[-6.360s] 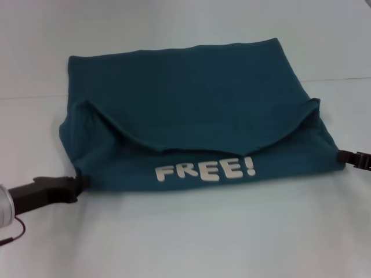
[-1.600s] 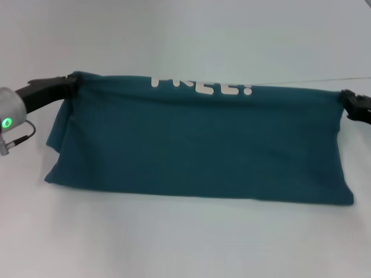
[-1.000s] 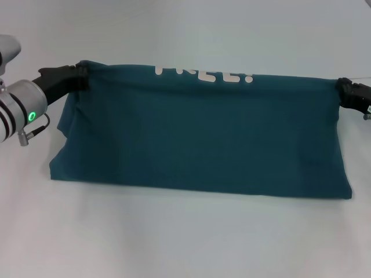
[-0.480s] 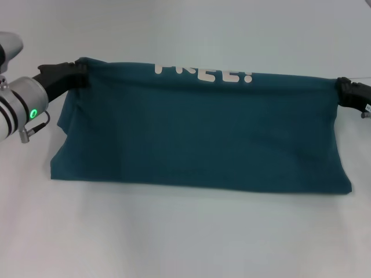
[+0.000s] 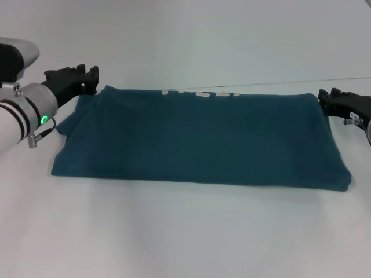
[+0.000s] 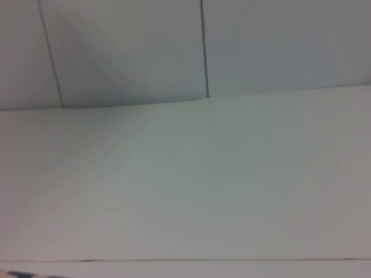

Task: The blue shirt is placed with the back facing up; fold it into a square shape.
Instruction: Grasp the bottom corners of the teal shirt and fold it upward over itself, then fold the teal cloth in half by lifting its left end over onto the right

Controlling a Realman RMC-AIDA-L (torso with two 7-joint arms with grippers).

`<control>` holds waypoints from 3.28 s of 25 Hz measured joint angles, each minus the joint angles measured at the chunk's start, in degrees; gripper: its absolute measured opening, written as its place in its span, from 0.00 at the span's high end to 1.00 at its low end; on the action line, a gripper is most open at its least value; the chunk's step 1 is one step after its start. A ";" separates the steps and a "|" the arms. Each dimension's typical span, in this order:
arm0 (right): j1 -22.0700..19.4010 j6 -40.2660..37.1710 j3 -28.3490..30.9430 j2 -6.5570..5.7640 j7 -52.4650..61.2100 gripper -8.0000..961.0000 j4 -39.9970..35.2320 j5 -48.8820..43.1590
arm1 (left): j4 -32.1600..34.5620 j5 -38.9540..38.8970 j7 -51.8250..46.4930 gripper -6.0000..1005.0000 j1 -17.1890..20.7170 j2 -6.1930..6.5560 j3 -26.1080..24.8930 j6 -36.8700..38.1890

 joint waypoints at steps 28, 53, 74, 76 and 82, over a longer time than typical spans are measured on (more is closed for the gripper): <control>-17.67 -28.17 -21.27 -6.16 34.75 0.23 -9.67 5.50 | 16.89 2.89 -30.20 0.20 20.77 0.31 20.82 14.60; -17.40 -40.43 -23.28 -10.35 50.82 0.23 -14.11 1.20 | 15.70 17.24 -36.94 0.20 21.46 0.61 20.02 12.42; -17.49 -40.20 -23.48 -10.35 50.05 0.23 -14.16 1.12 | 16.53 20.69 -39.05 0.24 20.76 0.61 20.74 16.66; -17.50 -40.21 -23.47 -10.34 49.87 0.23 -14.13 1.12 | 17.13 20.87 -39.21 0.27 20.77 0.54 20.74 17.05; -17.56 -40.25 -23.41 -10.34 49.73 0.24 -14.11 1.13 | 18.63 21.46 -40.95 0.36 21.00 0.33 20.56 16.23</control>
